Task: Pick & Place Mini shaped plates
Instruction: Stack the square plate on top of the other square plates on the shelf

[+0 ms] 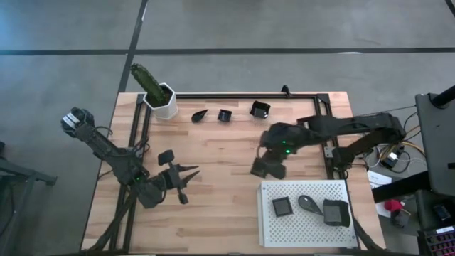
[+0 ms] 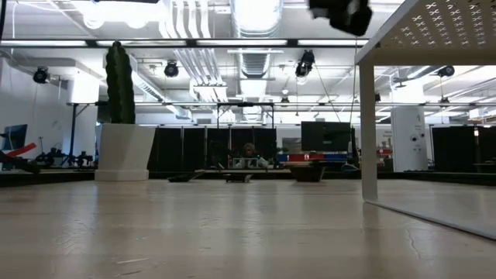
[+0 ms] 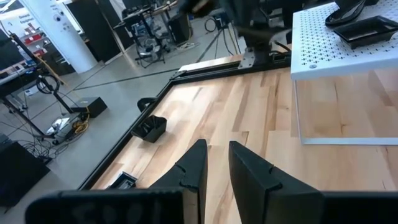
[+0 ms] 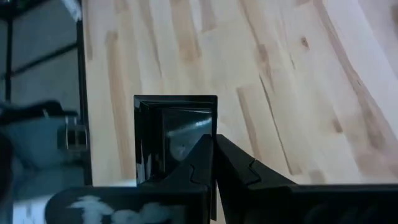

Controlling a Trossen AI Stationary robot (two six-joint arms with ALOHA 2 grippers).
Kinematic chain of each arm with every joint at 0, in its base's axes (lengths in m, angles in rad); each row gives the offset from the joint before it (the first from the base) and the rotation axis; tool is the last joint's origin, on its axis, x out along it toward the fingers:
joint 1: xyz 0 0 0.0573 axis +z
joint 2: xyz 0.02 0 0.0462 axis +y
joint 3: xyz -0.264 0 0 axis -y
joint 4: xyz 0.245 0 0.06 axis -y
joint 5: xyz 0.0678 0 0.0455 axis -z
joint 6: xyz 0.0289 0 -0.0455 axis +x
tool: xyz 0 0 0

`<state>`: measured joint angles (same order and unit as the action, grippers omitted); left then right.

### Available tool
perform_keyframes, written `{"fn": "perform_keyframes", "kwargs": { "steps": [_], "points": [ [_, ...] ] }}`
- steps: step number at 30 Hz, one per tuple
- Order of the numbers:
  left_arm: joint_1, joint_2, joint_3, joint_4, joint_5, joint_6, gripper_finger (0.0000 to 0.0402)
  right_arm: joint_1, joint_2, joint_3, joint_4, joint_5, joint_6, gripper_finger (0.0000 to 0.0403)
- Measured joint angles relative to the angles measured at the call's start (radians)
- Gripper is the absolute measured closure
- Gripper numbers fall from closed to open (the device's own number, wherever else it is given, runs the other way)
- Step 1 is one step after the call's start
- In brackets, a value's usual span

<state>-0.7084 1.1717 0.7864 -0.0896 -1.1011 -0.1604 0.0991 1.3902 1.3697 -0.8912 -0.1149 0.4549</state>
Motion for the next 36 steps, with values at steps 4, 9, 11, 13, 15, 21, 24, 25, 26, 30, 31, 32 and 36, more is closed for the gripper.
{"fn": "perform_keyframes", "kwargs": {
  "steps": [4,9,11,13,15,21,24,25,26,30,31,32,36],
  "points": [
    [0.002,0.0,0.0,0.002,0.0,-0.001,0.0339,0.032,-0.048,0.0,-0.078,-0.009,-0.07,0.0394],
    [0.003,0.0,0.0,0.004,0.0,-0.005,0.0339,0.068,-0.066,0.0,-0.116,-0.147,-0.175,0.0394],
    [0.005,0.0,0.0,0.01,0.0,-0.016,0.0339,0.087,-0.062,0.0,-0.133,-0.2,-0.212,0.0394],
    [0.009,0.0,0.0,0.01,0.0,-0.03,0.0339,0.111,-0.059,-0.001,-0.165,-0.224,-0.25,0.0394],
    [0.015,0.0,0.0,0.01,0.0,-0.041,0.0339,0.135,-0.045,-0.005,-0.18,-0.226,-0.278,0.0394],
    [0.034,0.0,0.0,0.01,0.0,-0.045,0.0339,0.195,0.0,-0.011,-0.17,-0.229,-0.282,0.0394],
    [0.04,0.0,-0.002,0.01,0.0,-0.045,0.0339,0.214,0.034,-0.013,-0.169,-0.26,-0.276,0.0394],
    [0.042,0.0,-0.002,0.011,0.0,-0.045,0.0339,0.22,0.048,-0.013,-0.168,-0.276,-0.276,0.0394],
    [0.043,0.0,-0.002,0.011,0.0,-0.045,0.0339,0.223,0.058,-0.013,-0.164,-0.289,-0.276,0.0394],
    [0.044,0.0,-0.002,0.011,0.0,-0.045,0.0339,0.229,0.091,-0.012,-0.137,-0.316,-0.267,0.0394],
    [0.044,0.0,-0.002,0.01,0.0,-0.045,0.0339,0.229,0.098,-0.012,-0.134,-0.317,-0.266,0.0394],
    [0.044,0.0,-0.002,0.011,0.0,-0.045,0.0339,0.228,0.102,-0.012,-0.134,-0.317,-0.265,0.0394],
    [0.044,0.0,-0.004,0.01,0.0,-0.045,0.0339,0.228,0.118,-0.011,-0.121,-0.336,-0.256,0.0394]
  ]
}}
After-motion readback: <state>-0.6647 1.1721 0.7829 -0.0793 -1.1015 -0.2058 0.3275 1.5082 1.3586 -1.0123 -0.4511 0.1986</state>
